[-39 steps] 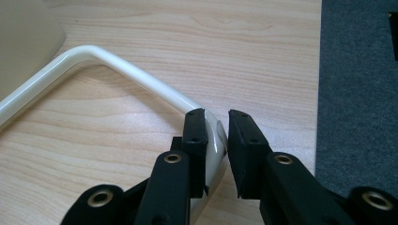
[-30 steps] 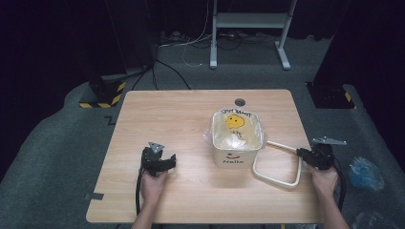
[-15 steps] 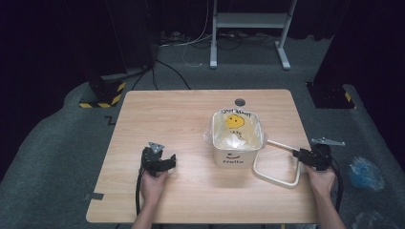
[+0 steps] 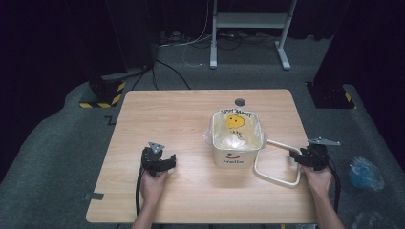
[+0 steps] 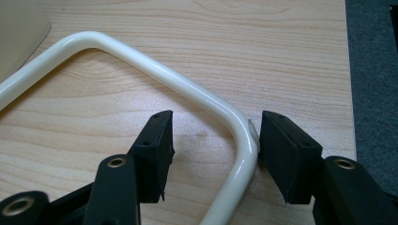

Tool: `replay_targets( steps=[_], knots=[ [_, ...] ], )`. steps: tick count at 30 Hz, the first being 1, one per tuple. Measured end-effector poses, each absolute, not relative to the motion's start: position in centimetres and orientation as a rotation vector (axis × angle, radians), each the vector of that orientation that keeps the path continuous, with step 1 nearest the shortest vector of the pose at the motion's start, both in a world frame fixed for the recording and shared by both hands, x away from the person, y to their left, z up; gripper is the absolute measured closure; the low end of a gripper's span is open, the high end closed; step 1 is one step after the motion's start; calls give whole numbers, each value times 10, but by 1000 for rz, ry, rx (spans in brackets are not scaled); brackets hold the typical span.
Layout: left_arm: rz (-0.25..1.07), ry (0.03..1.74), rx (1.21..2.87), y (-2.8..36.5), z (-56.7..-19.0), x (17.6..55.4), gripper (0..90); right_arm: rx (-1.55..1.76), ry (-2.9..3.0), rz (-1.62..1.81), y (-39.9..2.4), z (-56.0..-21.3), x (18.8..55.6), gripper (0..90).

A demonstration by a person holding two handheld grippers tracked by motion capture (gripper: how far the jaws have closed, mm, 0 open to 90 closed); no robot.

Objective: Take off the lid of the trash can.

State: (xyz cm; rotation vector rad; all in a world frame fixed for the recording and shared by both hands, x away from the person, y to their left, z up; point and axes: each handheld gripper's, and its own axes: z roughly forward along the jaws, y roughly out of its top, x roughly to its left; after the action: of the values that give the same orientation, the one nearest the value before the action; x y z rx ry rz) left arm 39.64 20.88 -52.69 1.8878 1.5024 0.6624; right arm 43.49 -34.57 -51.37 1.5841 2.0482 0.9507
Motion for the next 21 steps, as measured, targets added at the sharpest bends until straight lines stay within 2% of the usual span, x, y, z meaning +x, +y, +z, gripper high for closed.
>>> replay_targets(
  steps=[12,21],
  knots=[
    [660,1502,1888,209,-527,396,215,1564,2014,970,-345,-507,427,393],
    [660,1504,1884,209,-527,396,215,1508,1994,1028,-331,-499,407,391]
  ],
)
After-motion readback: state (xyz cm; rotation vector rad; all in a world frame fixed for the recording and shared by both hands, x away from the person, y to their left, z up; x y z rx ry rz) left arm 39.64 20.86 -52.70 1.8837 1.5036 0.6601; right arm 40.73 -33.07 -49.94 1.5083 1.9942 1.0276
